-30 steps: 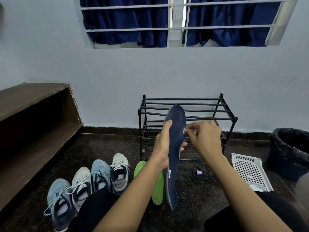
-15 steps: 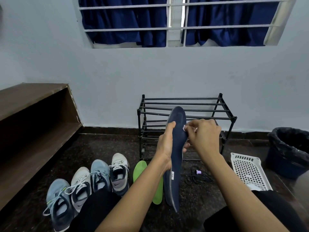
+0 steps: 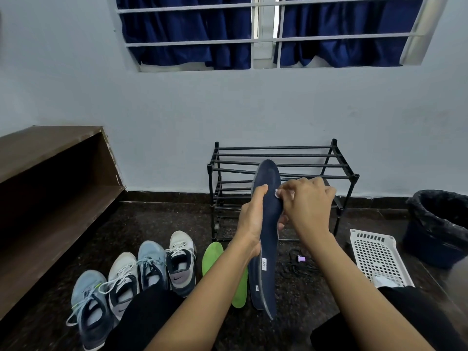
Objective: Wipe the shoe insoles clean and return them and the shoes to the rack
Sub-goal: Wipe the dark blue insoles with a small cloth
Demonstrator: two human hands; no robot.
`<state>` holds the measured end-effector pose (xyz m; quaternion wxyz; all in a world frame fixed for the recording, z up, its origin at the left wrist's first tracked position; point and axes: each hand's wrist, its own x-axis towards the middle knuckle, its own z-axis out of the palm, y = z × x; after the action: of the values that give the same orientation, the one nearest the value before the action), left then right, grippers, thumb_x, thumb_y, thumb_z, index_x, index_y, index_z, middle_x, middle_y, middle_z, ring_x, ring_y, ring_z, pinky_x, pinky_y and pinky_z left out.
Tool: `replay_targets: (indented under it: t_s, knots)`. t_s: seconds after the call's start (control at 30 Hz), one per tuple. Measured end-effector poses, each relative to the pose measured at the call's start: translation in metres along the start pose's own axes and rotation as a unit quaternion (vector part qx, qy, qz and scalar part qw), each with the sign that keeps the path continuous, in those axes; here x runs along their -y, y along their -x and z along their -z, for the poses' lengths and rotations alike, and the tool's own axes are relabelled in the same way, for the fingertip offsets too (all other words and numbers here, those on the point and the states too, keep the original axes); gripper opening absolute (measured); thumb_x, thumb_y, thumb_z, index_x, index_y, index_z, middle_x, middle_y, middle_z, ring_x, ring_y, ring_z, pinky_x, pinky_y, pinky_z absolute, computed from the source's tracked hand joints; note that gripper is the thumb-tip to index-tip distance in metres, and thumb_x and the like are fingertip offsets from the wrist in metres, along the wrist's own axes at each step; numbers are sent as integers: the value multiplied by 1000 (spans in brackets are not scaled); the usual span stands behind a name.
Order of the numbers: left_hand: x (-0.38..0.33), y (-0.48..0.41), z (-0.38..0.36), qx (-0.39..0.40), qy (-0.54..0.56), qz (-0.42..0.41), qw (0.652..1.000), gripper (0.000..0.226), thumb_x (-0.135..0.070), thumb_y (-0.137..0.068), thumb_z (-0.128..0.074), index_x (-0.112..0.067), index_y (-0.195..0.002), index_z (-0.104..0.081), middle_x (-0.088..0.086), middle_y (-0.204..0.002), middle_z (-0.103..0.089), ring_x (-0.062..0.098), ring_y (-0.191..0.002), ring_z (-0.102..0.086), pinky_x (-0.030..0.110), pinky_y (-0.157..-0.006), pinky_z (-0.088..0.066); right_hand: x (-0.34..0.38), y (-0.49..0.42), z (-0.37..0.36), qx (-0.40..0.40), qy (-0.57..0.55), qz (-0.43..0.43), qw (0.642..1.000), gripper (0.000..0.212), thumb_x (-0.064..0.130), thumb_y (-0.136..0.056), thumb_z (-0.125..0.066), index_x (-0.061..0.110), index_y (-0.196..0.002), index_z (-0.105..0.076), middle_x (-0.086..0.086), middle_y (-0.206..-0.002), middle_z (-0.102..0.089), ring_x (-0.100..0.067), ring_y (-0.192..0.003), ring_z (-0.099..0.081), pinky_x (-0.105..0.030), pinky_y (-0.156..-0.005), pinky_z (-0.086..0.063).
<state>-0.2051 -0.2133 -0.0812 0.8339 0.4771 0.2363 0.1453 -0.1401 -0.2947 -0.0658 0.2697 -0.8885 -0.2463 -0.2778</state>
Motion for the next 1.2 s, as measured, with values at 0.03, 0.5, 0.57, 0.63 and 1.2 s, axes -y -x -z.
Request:
replay_targets:
  t_s: [0.03, 0.5, 0.57, 0.63, 1.2]
  knots:
    - [-1, 1, -1, 5, 6, -1, 1000, 44, -44, -88, -60, -5, -108, -66, 12, -74, -67, 21, -56, -61, 27, -50, -47, -1, -2, 1, -3, -22, -16, 1000, 13, 34, -86, -63, 26, -88, -73, 4, -87, -70, -23, -93, -48, -37, -76, -22]
    - [-3, 0, 7, -6, -30, 9, 999, 57, -57, -79, -62, -11, -111, -70, 10, -91, -73, 24, -74, -68, 31, -61, -53, 4, 12, 7, 83, 10, 35, 996, 16, 37, -89, -59, 28, -94, -71, 5, -93, -68, -23, -99, -48, -37, -78, -27]
    - [-1, 3, 3, 9, -13, 13, 1000, 52, -50, -87, -59, -6, -114, -67, 14, -89, -70, 23, -67, -65, 30, -55, -51, 1, 4, 7, 49, -1, 8, 999, 16, 35, -88, -59, 27, -93, -72, 3, -94, -69, -25, -98, -49, -38, -77, -25]
    - [1, 5, 0, 20, -5, 16, 1000, 55, -50, -87, -59, -4, -117, -65, 15, -86, -69, 23, -64, -64, 30, -54, -50, -2, -3, 7, 31, -28, -18, 999, 14, 32, -87, -61, 25, -90, -73, 1, -93, -69, -26, -96, -49, -38, -77, -26]
    - [1, 2, 0, 13, -27, 0, 1000, 59, -51, -86, -59, 2, -111, -65, 21, -80, -68, 28, -58, -63, 29, -50, -49, -7, -5, 11, 45, -53, 14, 998, 10, 29, -85, -65, 24, -84, -73, 2, -88, -68, -25, -93, -52, -39, -77, -35]
